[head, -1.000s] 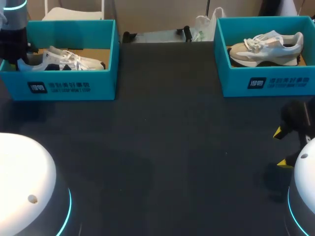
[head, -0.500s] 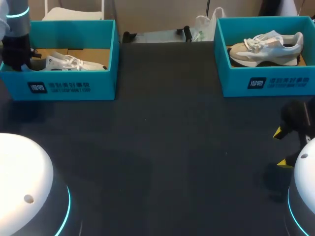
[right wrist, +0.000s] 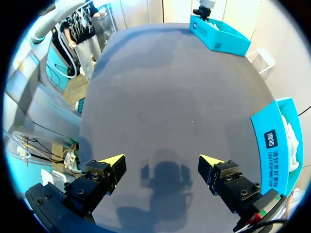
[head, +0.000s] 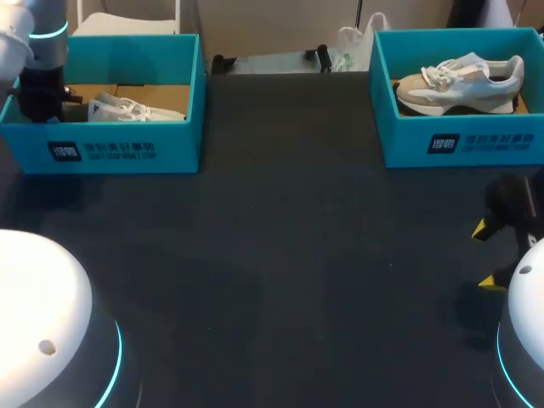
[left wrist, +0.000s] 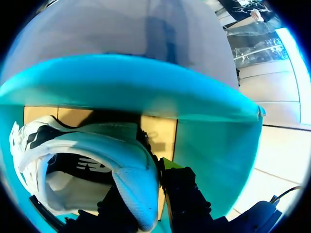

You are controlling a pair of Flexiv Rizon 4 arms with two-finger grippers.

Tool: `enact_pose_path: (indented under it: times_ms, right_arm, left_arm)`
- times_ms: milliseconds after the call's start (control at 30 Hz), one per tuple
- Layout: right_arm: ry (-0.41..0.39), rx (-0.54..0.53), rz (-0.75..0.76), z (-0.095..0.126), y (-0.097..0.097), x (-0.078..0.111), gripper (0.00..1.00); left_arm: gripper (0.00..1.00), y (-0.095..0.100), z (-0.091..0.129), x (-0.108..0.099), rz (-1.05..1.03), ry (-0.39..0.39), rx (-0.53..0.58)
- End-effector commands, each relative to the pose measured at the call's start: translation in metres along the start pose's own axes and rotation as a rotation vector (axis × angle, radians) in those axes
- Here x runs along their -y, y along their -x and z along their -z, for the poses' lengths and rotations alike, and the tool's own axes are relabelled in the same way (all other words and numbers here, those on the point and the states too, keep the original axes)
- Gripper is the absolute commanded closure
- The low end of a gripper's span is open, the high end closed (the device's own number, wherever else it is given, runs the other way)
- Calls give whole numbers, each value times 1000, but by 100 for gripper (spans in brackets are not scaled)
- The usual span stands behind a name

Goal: Take the shoe out of the shoebox, open the shoe tongue, remove and reinsert the insole, then place the shoe into the shoebox

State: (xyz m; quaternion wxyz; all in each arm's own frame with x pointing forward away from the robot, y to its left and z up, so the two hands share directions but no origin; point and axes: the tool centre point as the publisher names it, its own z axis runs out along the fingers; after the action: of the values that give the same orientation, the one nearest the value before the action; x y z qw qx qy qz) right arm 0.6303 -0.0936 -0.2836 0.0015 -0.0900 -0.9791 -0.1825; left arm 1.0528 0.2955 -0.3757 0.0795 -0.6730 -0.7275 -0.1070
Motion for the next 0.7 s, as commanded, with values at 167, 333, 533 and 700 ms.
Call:
enact_pose_path:
  times_ms: [167, 333, 533, 700]
  right_arm:
    - [-2, 2, 0, 0, -1, 0, 0]
    - [-2, 2, 0, 0, -1, 0, 0]
    - [-2, 2, 0, 0, -1, 0, 0]
    - [-2, 2, 0, 0, -1, 0, 0]
  left_arm:
    - [87, 3, -8, 0, -24, 4, 14]
    - [68, 1, -5, 1, -24, 8, 37]
    - [53, 1, 11, 1, -33, 18, 76]
    - [23, 2, 30, -1, -42, 14, 124]
